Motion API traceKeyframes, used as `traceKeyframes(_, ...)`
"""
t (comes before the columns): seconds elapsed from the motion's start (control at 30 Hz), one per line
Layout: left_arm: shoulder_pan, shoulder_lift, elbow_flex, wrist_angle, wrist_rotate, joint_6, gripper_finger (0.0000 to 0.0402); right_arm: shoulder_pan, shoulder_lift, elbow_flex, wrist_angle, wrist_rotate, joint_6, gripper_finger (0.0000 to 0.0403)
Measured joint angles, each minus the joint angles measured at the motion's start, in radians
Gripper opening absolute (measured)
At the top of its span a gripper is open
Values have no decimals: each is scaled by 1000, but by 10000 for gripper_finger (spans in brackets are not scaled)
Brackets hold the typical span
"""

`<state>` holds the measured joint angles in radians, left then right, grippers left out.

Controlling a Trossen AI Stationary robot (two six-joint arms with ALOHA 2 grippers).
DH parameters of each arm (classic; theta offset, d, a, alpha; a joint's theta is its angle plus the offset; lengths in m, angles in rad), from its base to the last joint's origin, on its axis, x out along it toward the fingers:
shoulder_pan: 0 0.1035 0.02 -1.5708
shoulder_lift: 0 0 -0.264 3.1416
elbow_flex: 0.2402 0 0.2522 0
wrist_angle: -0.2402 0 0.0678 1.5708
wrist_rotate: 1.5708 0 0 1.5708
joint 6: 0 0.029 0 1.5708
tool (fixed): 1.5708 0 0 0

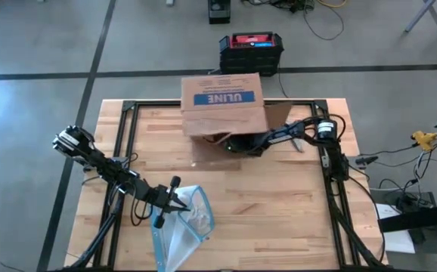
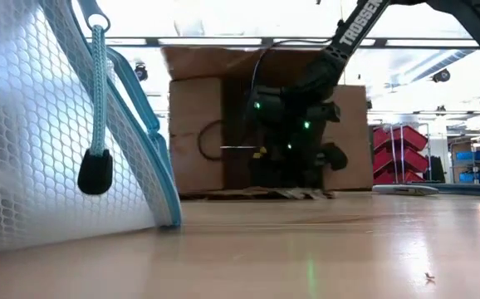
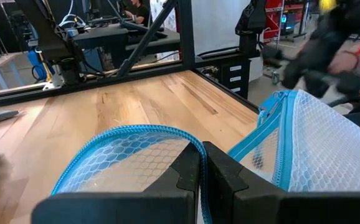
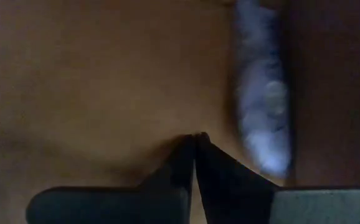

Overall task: Pack items into zip bag
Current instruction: Put the blue chocolate bar into the blue zip bag

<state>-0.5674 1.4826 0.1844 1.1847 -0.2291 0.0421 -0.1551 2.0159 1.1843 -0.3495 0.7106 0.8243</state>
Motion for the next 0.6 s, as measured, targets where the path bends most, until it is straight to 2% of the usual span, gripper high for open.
traceKeyframes(0.1, 0, 0, 0, -5, -7, 1, 0, 84, -51, 3, 3, -13, -94, 0)
traceKeyframes(0.17, 0, 0, 0, -5, -8, 1, 0, 119, -82, 2, 5, 49, -119, 0)
traceKeyframes(0.27, 0, 0, 0, -3, -13, -2, 0, 130, -102, -1, 2, 137, -54, 0)
traceKeyframes(0.43, 0, 0, 0, -3, -14, -7, 0, 91, -78, -5, -3, 186, 73, 0)
traceKeyframes(0.6, 0, 0, 0, -3, -14, -10, 0, -9, -7, -8, -4, 197, 152, 0)
